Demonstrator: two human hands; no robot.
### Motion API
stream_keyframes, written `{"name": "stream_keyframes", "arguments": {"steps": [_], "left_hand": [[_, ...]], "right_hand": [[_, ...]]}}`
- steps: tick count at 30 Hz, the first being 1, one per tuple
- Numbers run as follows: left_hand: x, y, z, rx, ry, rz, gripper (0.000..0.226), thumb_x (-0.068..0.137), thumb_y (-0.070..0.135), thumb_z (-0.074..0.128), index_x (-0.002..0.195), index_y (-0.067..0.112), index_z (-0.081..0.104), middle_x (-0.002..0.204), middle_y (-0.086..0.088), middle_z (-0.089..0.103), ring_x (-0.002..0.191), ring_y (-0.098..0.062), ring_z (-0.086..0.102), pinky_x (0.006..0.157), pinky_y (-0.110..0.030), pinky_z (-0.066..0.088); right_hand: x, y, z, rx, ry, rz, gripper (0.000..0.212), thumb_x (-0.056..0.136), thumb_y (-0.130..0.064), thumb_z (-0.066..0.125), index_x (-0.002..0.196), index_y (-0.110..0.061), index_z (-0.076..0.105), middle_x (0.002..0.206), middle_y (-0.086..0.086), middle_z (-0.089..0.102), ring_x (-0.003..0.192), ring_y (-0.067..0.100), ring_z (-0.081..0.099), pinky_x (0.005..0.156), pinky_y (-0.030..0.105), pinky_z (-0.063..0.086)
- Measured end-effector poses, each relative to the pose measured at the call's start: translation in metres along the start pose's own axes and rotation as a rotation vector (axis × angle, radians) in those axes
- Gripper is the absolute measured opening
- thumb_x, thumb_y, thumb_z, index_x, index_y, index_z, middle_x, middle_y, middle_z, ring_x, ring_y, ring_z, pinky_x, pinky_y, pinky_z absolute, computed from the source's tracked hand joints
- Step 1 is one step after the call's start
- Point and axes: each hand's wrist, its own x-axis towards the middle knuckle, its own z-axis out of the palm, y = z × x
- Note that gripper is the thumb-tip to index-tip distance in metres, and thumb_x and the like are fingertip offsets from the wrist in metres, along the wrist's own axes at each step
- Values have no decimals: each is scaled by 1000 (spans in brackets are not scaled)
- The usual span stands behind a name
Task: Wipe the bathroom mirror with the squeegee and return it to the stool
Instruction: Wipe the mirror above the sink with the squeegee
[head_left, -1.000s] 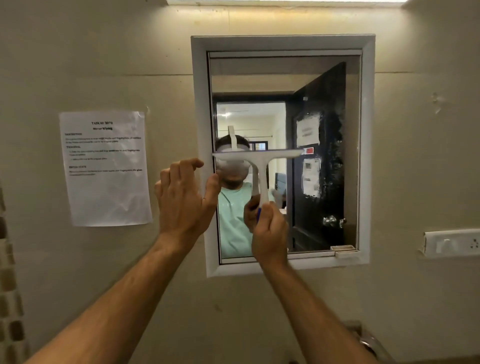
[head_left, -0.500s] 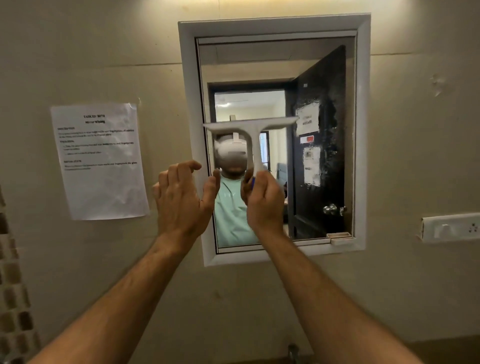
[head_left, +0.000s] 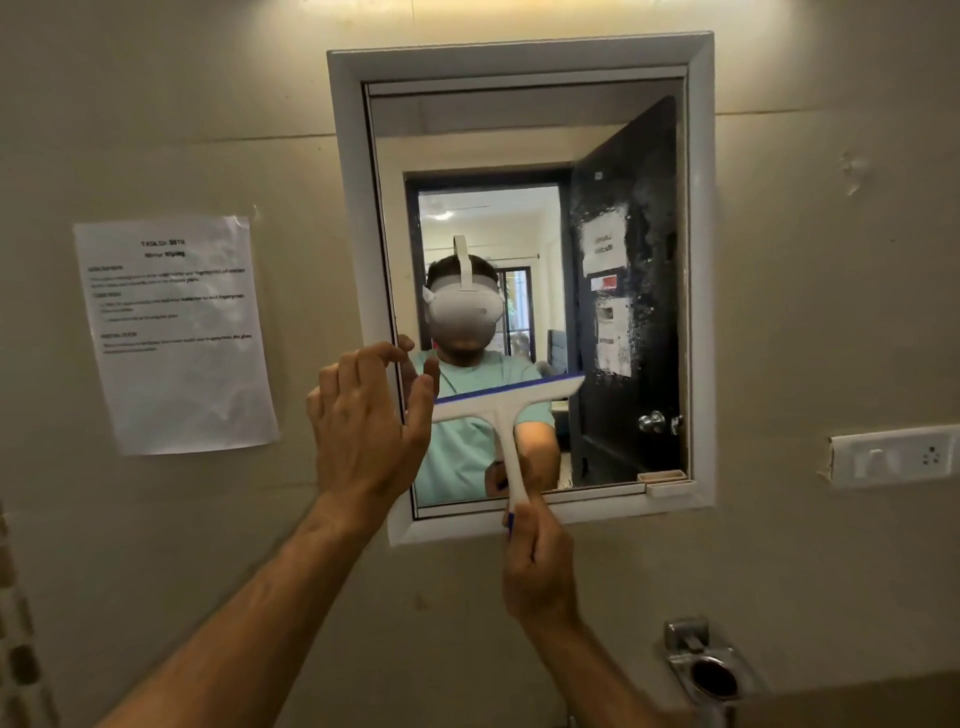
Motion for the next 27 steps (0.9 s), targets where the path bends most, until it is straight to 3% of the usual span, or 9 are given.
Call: {"name": "stream_keyframes", "arguments": {"steps": [4,7,11,14,17,20,23,25,27], "left_hand": [[5,6,3,-16,6,20,40,93,51,46,118,20,52,112,0,54,105,-16,42,88,-32,27],[13,14,4,-20,17,16,42,93,52,44,118,20,52,112,-1,55,106,-21,45,88,-35,30],[18,23,4,-16,42,28,39,92,48,46,116,18,52,109,-3,55,104,-22,46,91,-36,28],[16,26,5,-29,66,32,35,92,45,48,114,19,54,108,-1,55,104,-20,46,90,-34,24],[9,26,9,-50,70,37,34,91,44,50,115,20,54,109,0,54,106,-19,44,89,-32,23],[3,27,15,-39,48,71,33,91,40,53,115,18,53,112,-3,50,107,-22,41,88,-34,27],[3,27,18,-23,57,80,31,91,40,53,113,18,51,112,-3,47,108,-22,38,88,-38,29],[4,27,18,-31,68,82,31,91,41,52,114,19,50,114,-2,46,109,-22,37,90,-37,27],[4,27,18,-33,82,83,32,91,41,51,114,19,50,114,-2,46,110,-21,36,89,-33,22]], "right_hand": [[31,-22,-5,42,57,-91,42,98,-50,30,94,-24,62,64,-2,55,54,7,50,50,19,40],[81,-56,-7,-45,119,-137,60,98,-52,26,115,-9,64,78,13,65,71,30,62,65,42,52],[124,-90,-5,-117,131,-71,40,95,-61,22,83,-42,56,70,-9,60,74,23,64,73,56,54],[114,-77,-9,-100,105,-82,35,97,-56,25,87,-41,55,70,-9,59,72,26,62,72,56,53],[77,-34,-14,6,77,-112,41,98,-50,29,97,-24,61,79,9,60,71,26,57,64,42,50],[38,-6,-18,32,40,-55,39,99,-53,29,95,-28,58,74,-11,58,63,8,53,56,18,42],[32,-2,-22,54,13,-60,40,99,-52,30,95,-25,60,68,-6,55,57,7,49,52,15,38],[48,-13,-22,64,22,-83,52,100,-49,31,108,-8,63,82,14,61,64,6,51,59,15,40],[73,-38,-21,54,66,-114,43,101,-44,32,98,-15,63,78,11,59,63,2,50,60,13,41]]}}
